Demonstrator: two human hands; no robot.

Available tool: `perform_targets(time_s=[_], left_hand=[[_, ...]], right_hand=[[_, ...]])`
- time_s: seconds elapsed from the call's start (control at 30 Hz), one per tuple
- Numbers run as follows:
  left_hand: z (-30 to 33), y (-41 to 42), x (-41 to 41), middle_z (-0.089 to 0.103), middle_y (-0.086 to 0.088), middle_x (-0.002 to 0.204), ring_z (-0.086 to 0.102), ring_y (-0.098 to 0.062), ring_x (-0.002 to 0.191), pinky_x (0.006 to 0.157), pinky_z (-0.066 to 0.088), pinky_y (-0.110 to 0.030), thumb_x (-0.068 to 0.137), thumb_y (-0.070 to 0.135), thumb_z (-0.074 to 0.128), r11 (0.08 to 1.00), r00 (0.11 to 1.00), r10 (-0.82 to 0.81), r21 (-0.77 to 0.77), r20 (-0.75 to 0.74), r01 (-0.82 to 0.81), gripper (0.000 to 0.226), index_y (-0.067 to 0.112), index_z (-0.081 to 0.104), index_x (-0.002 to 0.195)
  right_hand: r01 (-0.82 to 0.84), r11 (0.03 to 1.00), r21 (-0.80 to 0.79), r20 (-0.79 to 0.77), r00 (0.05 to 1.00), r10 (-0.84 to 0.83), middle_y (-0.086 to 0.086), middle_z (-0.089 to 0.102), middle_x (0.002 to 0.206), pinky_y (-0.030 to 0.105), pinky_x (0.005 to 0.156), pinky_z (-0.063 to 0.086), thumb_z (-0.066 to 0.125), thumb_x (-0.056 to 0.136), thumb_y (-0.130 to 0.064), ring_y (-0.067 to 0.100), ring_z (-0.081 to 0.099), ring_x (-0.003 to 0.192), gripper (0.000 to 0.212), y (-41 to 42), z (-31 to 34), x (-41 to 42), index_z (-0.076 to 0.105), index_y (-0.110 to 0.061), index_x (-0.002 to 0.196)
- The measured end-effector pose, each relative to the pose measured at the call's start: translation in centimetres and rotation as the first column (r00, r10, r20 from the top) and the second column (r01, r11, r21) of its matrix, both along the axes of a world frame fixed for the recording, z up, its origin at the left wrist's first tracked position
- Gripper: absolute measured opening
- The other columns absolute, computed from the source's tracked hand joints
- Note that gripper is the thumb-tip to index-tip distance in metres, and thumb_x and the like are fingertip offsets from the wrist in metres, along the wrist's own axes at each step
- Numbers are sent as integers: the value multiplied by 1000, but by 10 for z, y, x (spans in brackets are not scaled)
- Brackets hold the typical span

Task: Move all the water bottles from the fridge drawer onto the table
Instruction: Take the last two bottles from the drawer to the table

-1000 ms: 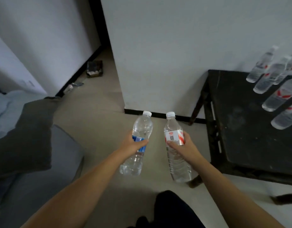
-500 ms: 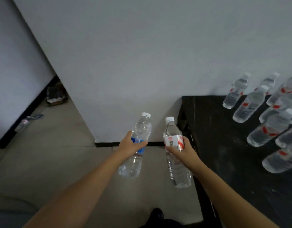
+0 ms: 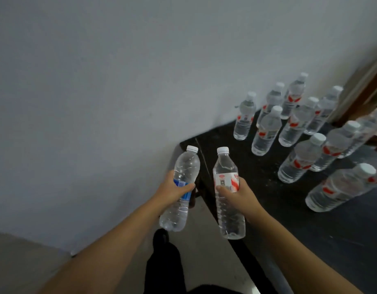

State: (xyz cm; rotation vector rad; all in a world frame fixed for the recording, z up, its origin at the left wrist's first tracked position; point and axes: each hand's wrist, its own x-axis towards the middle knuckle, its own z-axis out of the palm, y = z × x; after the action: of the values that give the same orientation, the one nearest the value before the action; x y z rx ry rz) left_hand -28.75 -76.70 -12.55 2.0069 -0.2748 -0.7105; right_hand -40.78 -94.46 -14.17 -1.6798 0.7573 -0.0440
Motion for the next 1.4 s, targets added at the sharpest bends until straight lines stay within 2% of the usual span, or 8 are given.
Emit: perform_targets(time_s=[0.37, 0.5, 0.57, 0.67, 0.83, 0.93, 1.13, 1.4], left_hand=[[5, -125, 162, 62, -7, 115, 61, -21, 107, 87, 46, -29, 72, 12, 78, 904, 905, -425, -43, 16, 425, 60, 11, 49, 125], [5, -156, 195, 58, -3, 114, 57, -17, 104, 88, 45, -28, 72, -1, 75, 847, 856, -517, -133, 15, 514, 57, 19, 46, 117], [0, -168, 207, 57, 3, 108, 56, -10, 96, 80, 45, -20, 73, -8, 71, 826, 840, -541, -168, 30, 538, 56, 24, 45, 112], [-13, -178, 218, 58, 14, 97, 57, 2, 85, 73, 47, -9, 74, -12, 67, 791, 812, -582, -199, 45, 578, 58, 36, 48, 99], [-37, -186, 225, 58, 11, 82, 60, 3, 72, 63, 46, -13, 75, -8, 67, 789, 802, -596, -203, -30, 579, 50, 34, 50, 96], [-47, -184, 223, 59, 6, 105, 58, -8, 97, 76, 46, -13, 71, -1, 74, 787, 794, -604, -208, -65, 581, 61, 24, 46, 119], [-49, -186, 220, 50, 19, 97, 52, 5, 83, 61, 41, 4, 76, -9, 68, 745, 759, -651, -207, -20, 634, 64, 21, 38, 124], [-45, -185, 220, 52, 10, 112, 53, -1, 97, 78, 42, -9, 78, 0, 71, 740, 744, -665, -193, -64, 644, 65, 21, 38, 130]], right_hand=[[405, 912, -69, -6, 914, -406, 3, 61, 116, 42, 90, 55, 86, 50, -51, 23, 63, 108, 95, -57, 1, 84, 41, -18, 127], [552, 828, -103, 86, 834, -545, 1, 66, 101, 40, 88, 54, 84, 63, -31, 15, 65, 95, 59, -51, 5, 115, 53, -21, 112], [626, 773, -100, 135, 779, -613, -3, 66, 90, 24, 80, 54, 81, 70, -14, 7, 65, 84, 38, -46, 8, 130, 56, -23, 97], [728, 682, -69, 165, 683, -712, -8, 61, 95, 8, 75, 47, 77, 74, -1, -1, 59, 84, 46, -39, 3, 144, 47, -26, 96], [788, 612, -75, 128, 616, -777, 0, 58, 118, 28, 92, 44, 80, 73, -9, 14, 58, 106, 70, -28, -21, 153, 34, -30, 121], [809, 579, -96, 94, 587, -804, 1, 58, 120, 26, 89, 43, 81, 71, -12, 15, 58, 108, 71, -23, -29, 153, 35, -27, 124], [809, 582, -82, 97, 588, -803, 1, 57, 120, 23, 89, 43, 77, 76, -7, 12, 57, 106, 74, -32, -30, 150, 32, -14, 134], [770, 633, -79, 57, 638, -768, 0, 54, 122, 17, 84, 41, 76, 78, -13, 12, 54, 110, 74, -32, -31, 145, 30, -13, 136]])
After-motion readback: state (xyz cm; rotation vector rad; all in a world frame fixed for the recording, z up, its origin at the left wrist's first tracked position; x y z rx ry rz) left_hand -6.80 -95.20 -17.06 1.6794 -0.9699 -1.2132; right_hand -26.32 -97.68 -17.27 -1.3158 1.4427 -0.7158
